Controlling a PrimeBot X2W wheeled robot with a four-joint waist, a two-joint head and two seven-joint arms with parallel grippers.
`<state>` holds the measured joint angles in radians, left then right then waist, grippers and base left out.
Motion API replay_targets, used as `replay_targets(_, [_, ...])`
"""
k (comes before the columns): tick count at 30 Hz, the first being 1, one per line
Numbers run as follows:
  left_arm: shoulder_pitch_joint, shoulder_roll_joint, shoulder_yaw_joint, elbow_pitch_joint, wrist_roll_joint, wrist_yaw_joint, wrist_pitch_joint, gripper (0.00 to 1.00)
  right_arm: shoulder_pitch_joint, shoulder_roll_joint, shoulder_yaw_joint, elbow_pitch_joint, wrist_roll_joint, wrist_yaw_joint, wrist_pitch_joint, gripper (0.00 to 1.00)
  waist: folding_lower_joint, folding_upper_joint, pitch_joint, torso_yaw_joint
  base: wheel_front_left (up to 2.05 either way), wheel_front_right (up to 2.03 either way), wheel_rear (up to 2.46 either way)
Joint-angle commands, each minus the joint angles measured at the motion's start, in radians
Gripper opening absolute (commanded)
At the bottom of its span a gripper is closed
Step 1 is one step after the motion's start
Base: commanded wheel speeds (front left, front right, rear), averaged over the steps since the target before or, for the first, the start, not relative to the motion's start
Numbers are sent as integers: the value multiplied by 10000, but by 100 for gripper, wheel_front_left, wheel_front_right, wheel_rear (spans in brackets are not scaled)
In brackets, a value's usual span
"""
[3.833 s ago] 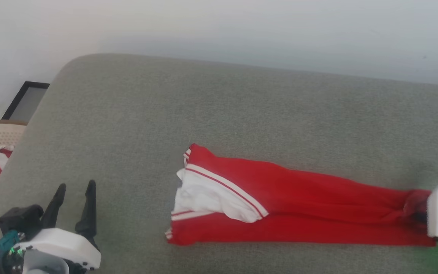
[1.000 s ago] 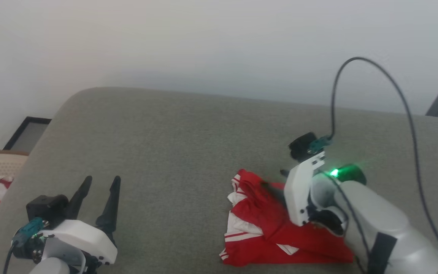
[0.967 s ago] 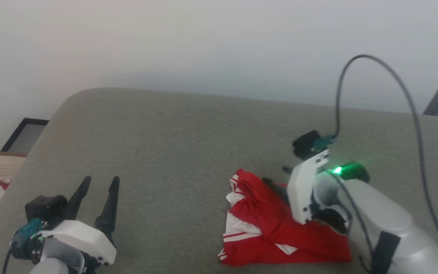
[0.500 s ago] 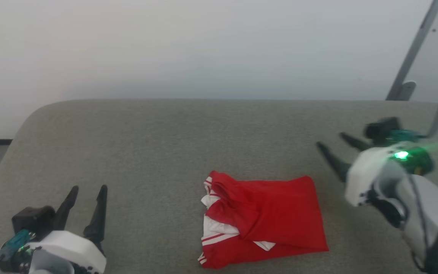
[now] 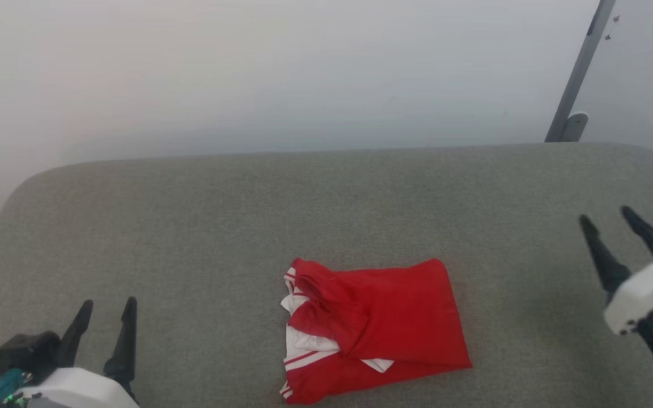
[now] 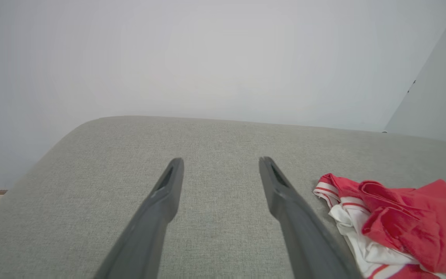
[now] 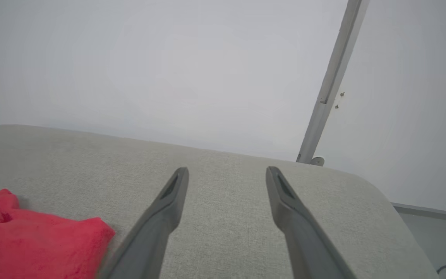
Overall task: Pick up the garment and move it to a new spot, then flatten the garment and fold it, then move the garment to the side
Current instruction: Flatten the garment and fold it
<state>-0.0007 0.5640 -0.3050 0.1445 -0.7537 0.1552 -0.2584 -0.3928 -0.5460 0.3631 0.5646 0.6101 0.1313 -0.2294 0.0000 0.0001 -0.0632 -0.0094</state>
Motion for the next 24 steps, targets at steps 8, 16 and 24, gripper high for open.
replay_targets(8, [429,-117,372,-113,224,1,-68,100,1738,443,-1944,-1020,-910,-11,-292,100,0,-1,-15,-71,0,0,0])
replay_targets(16, [528,-291,665,-159,472,-129,-73,100,3024,1009,-3197,-2030,-1618,-13,-331,100,0,-1,0,-39,0,0,0])
replay_targets(24, [611,-446,790,-110,576,-197,-73,100,3614,1441,-3762,-2766,-2085,-13,-103,100,0,-1,-12,-22,0,0,0])
